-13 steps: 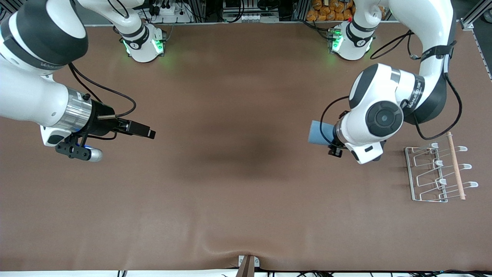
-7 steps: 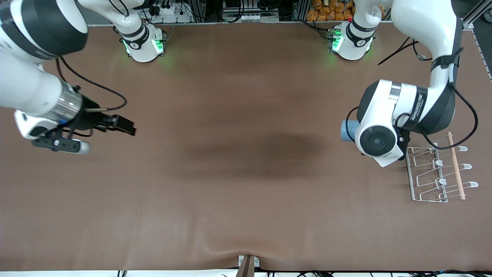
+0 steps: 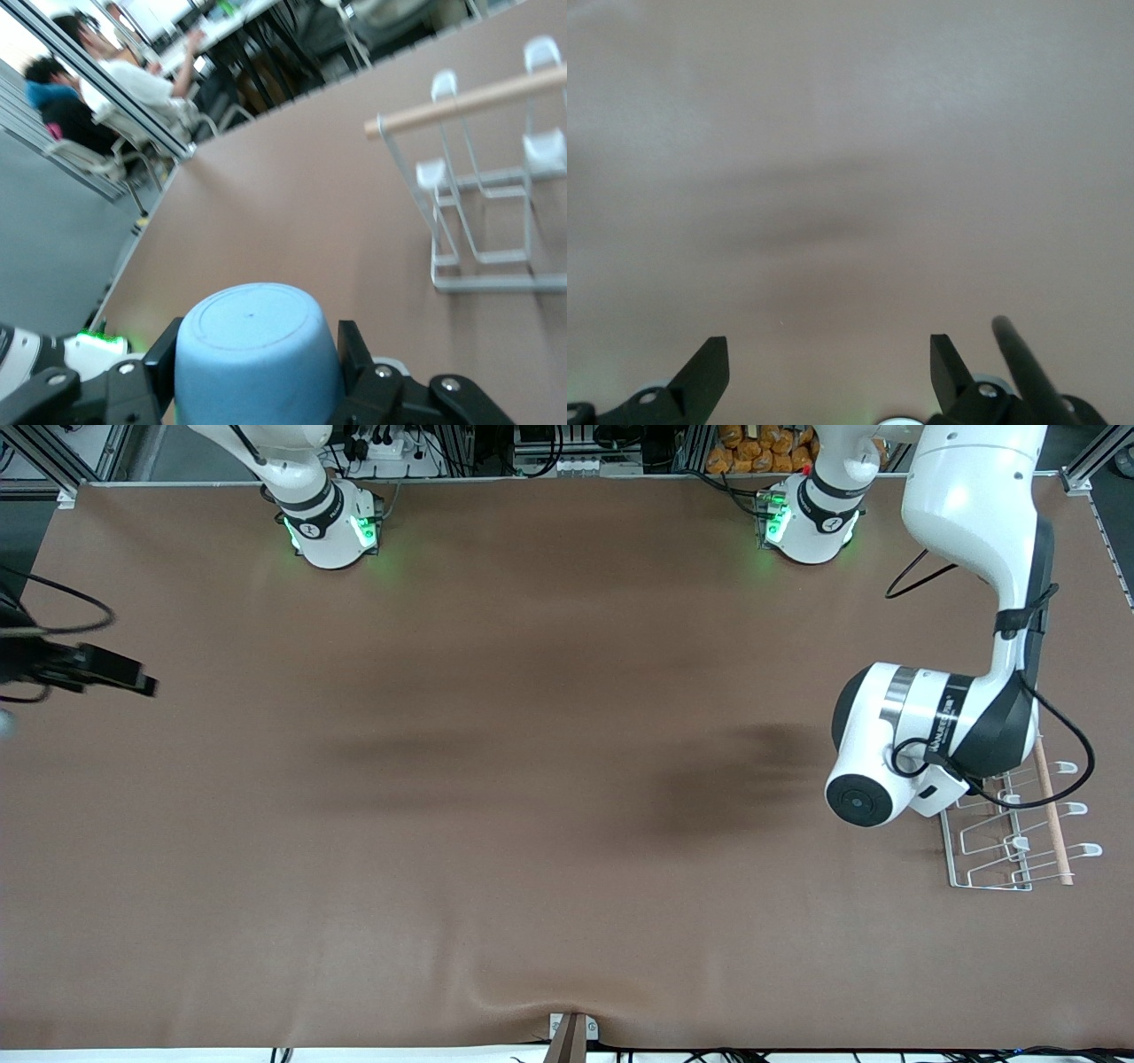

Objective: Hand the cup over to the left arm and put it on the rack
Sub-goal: 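Move the cup with the left gripper over the wire rack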

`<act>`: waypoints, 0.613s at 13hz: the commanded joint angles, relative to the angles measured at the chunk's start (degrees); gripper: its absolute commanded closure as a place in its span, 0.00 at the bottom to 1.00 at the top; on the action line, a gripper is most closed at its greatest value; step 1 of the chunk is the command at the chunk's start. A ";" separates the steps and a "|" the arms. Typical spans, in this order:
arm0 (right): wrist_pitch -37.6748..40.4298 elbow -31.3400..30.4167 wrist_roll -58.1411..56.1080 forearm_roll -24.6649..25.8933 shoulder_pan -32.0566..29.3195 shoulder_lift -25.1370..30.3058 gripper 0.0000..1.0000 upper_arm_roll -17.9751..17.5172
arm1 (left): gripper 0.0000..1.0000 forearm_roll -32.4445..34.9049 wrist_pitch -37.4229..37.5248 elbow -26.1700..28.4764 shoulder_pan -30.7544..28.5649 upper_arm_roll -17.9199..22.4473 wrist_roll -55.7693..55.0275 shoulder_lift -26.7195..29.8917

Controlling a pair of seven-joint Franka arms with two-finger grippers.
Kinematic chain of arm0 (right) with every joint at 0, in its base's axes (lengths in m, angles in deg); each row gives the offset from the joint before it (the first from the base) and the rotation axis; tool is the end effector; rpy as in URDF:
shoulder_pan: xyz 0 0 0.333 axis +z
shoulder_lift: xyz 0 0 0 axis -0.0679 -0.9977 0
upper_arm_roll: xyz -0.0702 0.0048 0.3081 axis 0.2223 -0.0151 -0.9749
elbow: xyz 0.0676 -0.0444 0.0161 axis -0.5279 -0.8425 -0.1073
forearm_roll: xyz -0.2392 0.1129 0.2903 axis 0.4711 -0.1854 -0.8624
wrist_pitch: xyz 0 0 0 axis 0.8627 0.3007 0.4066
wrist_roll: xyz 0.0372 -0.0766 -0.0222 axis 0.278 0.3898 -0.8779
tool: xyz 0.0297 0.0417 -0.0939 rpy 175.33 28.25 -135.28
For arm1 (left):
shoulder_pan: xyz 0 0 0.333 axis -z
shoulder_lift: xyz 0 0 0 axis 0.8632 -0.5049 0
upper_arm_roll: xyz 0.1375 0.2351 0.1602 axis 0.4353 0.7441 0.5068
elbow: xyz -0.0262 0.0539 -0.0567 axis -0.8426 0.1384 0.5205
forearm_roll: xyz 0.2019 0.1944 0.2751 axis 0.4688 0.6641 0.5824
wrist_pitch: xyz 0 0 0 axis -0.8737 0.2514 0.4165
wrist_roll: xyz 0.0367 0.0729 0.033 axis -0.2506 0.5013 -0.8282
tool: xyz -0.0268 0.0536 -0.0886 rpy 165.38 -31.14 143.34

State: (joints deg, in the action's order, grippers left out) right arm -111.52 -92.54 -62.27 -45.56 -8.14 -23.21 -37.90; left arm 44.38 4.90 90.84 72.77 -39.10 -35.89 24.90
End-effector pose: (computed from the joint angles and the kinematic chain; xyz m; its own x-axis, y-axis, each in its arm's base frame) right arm 0.5823 -0.0302 0.6324 0.9833 -0.1085 -0.1463 -0.1228 -0.9881 -0.0928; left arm 0.6106 -0.0822 0.3161 0.2577 0.6942 0.6721 0.8165 0.2155 -0.5356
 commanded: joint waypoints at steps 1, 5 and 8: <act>0.69 -6.99 -0.62 4.07 2.44 8.38 0.00 2.33 | 1.00 6.59 2.20 -0.31 -1.93 -0.32 -2.40 -2.96; 1.57 -8.77 -0.36 4.44 10.53 10.43 0.00 12.17 | 1.00 14.25 4.83 -0.31 -2.20 1.26 -2.66 -6.83; 1.75 -9.64 1.92 2.69 10.37 11.21 0.00 12.19 | 1.00 18.64 7.39 2.14 -2.38 1.43 -1.17 -6.84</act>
State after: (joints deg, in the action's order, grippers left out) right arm -109.51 -99.62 -62.32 -42.35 1.01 -14.12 -26.67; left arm 60.01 10.53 91.43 70.11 -37.92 -37.77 17.44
